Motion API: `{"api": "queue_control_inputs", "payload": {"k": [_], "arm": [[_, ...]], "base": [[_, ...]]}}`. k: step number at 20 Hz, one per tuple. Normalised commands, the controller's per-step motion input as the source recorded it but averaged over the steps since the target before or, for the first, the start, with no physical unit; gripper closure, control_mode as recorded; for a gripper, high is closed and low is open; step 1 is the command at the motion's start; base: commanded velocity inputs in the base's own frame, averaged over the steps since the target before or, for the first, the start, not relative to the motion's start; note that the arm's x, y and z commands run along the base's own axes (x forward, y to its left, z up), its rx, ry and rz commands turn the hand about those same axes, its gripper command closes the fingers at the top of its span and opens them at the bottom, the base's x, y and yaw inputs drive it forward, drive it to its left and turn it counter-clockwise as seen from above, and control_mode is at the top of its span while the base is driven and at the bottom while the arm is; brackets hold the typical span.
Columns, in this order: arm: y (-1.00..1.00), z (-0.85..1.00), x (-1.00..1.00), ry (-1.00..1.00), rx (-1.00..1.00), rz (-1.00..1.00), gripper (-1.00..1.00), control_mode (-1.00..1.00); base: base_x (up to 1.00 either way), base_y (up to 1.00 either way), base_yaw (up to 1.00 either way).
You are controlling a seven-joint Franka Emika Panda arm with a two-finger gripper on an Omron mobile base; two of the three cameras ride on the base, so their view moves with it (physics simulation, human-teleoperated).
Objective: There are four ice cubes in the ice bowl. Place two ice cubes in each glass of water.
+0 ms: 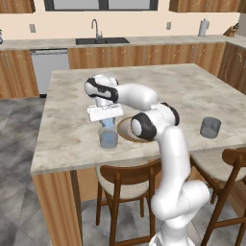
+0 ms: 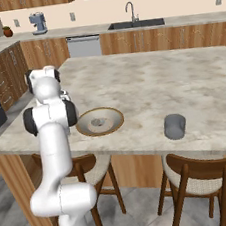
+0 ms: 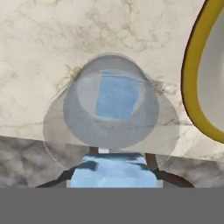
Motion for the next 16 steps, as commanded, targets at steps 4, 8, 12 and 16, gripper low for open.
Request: {"api": "queue_control_inputs", "payload": {"k": [4,8,12,16], "arm": [[-0.08,-0.06,-0.46,-0.17,-0.07,-0.14,1.00,-1.00],[-0.03,0.00,-0.02,-0.20,-0.13,-0.20,1.00,-1.00],[0.00,0.00,0.02,-0.09,-0.08,-0.22,1.00,-1.00],[0.00,0.00,0.21,-0.01,-0.03,-0.19,1.00,-1.00]], "base": [[0.00,0.00,0.00],[0.00,0.00,0.00],[0.00,0.00,0.00],[0.00,0.00,0.00]]}}
